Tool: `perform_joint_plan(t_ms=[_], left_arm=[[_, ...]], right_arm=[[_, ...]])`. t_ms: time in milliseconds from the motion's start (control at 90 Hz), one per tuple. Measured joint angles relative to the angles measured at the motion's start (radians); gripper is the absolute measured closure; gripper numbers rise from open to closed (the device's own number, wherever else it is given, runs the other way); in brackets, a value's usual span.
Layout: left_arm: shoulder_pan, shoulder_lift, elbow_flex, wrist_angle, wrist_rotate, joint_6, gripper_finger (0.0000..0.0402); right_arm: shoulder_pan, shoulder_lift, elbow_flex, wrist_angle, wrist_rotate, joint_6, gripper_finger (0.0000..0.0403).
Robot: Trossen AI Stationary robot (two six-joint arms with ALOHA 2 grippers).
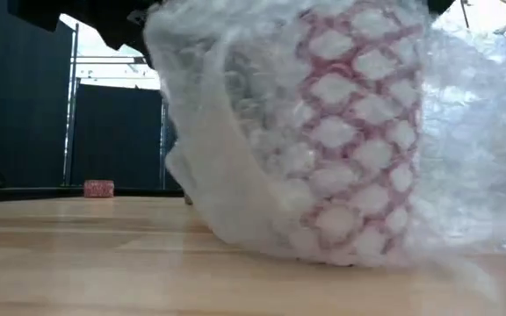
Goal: Wrap mug
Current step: Wrap the red cup with the left transparent bubble wrap
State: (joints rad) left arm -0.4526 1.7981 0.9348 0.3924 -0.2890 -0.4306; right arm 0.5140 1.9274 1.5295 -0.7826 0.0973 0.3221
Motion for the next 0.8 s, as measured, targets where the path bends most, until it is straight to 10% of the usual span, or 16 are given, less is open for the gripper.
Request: perform_joint_plan(t_ms=[478,800], left_arm=[[-0.010,-0.051,0.028,0.035,-0.011,-0.015,0.0240],[-0.020,0.084,0.204,-0.240,-0.058,0.045,0.0240]], right_arm=[[-0.002,0.001,-0.002,0.011,0.005,0.009,0.0403],[-0.003,0.001,-0.003,0.012,0.008,0.003,0.0403]])
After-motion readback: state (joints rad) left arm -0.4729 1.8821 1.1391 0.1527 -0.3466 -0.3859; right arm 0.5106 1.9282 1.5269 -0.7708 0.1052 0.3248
